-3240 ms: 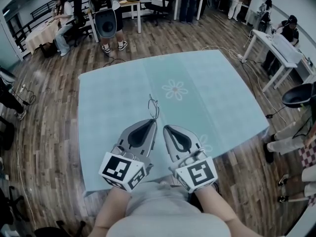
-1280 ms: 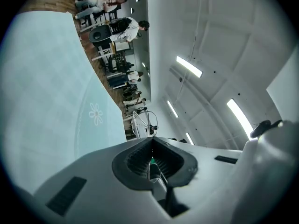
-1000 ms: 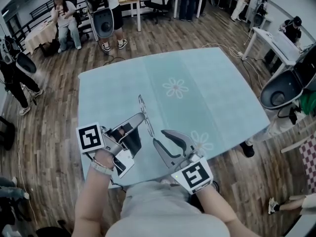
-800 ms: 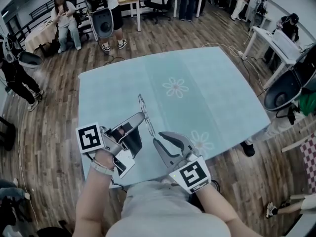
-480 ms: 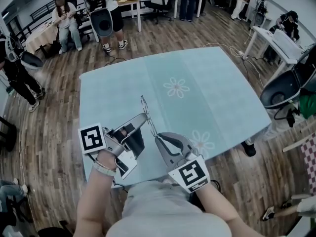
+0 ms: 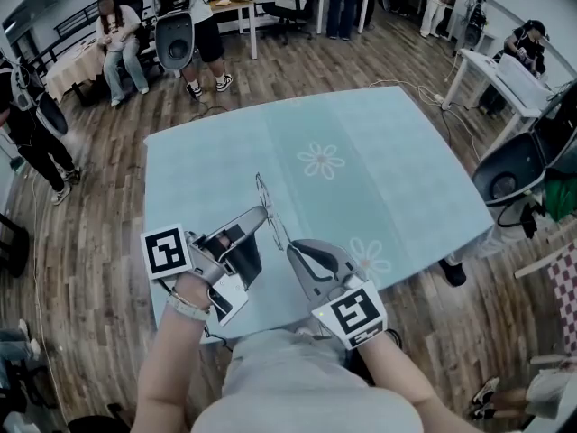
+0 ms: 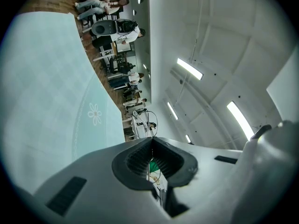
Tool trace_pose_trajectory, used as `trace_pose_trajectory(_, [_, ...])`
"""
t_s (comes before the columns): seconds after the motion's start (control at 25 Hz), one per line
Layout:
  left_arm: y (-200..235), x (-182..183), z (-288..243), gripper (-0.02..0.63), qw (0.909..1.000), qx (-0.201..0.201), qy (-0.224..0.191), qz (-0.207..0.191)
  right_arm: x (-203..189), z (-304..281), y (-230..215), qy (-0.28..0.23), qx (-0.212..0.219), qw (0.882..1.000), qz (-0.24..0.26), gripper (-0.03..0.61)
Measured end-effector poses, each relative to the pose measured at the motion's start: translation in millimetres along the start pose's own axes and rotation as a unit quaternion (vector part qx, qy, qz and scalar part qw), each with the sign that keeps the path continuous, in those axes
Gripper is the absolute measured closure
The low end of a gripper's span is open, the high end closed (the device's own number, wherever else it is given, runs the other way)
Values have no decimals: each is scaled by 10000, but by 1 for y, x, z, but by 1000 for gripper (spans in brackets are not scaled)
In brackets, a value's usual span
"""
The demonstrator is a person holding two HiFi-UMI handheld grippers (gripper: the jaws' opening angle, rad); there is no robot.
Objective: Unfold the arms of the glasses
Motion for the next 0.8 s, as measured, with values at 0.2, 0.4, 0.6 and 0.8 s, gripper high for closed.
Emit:
trace_pose_trajectory(0.2, [-2, -1, 2, 601, 10000, 42, 36, -22, -2, 5, -6, -34, -109, 9997, -194, 554])
trace_pose_trajectory(0.4, [3, -1, 4, 601, 10000, 71, 29, 0, -6, 5, -13, 23, -248, 9993, -288, 554])
trace_pose_trajectory(0.6, [6, -5, 9, 601, 9999, 86, 78, 25, -10, 7, -17, 28, -406, 9983, -419, 554])
trace_pose_trajectory(0.8, [7, -10, 13, 601, 9999, 106, 121, 35, -13, 9, -26, -4, -634, 9965, -552, 554])
Point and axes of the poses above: the fingertips, and each gripper's own axes: z backward along the fingers, y to its left, x out of its top, the point moved 9 cm from there along z, backward along the fingers, and after that the axes turned 12 degrees about y, right-handed, at the moved point
